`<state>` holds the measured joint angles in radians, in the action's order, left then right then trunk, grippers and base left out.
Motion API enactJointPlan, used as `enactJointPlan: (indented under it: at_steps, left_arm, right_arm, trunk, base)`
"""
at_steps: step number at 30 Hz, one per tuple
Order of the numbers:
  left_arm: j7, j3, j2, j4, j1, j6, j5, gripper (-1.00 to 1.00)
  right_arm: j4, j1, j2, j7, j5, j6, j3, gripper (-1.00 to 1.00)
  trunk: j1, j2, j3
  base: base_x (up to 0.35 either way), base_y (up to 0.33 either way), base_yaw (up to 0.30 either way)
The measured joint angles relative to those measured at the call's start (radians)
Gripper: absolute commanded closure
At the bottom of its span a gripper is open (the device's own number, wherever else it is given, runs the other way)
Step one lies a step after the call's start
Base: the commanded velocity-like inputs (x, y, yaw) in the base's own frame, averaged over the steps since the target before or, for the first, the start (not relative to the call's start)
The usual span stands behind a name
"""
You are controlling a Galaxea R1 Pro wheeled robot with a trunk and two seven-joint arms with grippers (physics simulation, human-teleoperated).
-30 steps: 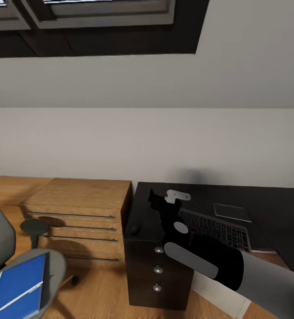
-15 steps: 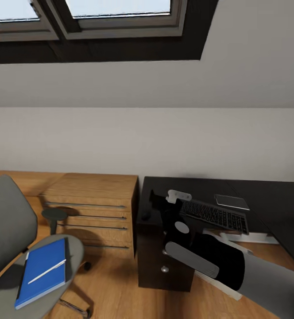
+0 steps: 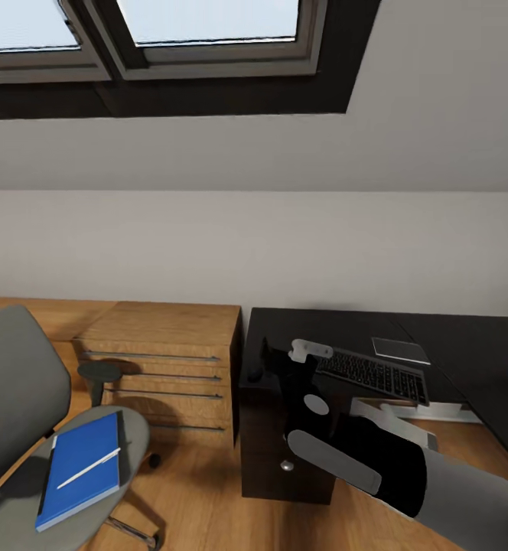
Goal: In the bedroom, organize the workspace by keeping the computer under the desk, ensuring the monitor is on the desk, placing the keyboard on the desk next to the monitor, placing the mouse on the desk next to the keyboard, moving the folder from the swivel chair onto the desk next to the mouse, stacking the notebook on top of the folder with the pen on top of the notebook, and positioning the swivel chair next to the desk.
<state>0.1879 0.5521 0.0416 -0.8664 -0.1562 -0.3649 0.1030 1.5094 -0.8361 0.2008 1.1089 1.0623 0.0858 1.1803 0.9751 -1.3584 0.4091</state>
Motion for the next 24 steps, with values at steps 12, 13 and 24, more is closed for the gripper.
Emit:
enactJointPlan:
  at_steps: [12,13,24]
  left_arm:
    - [-0.001,-0.001,-0.001,0.001,0.000,0.010,-0.001,-1.00]
    - [-0.001,-0.001,-0.002,0.001,0.000,0.010,-0.001,-1.00]
    - [-0.001,-0.002,-0.003,0.003,0.000,0.018,-0.001,-1.00]
  right_arm:
    - [-0.001,0.092,0.017,0.005,-0.140,-0.001,0.001,-1.00]
    - [-0.001,0.100,0.018,0.008,-0.154,-0.001,0.001,-1.00]
    - [-0.038,0.119,0.019,0.008,-0.169,0.000,0.022,-1.00]
  trunk:
    - [-0.045,0.084,-0.038]
    - [-0.049,0.091,-0.041]
    - [-0.092,0.168,-0.076]
  base:
    - [-0.095,0.000,0.000]
    - [-0.304,0.000,0.000]
    - [-0.097,0.000,0.000]
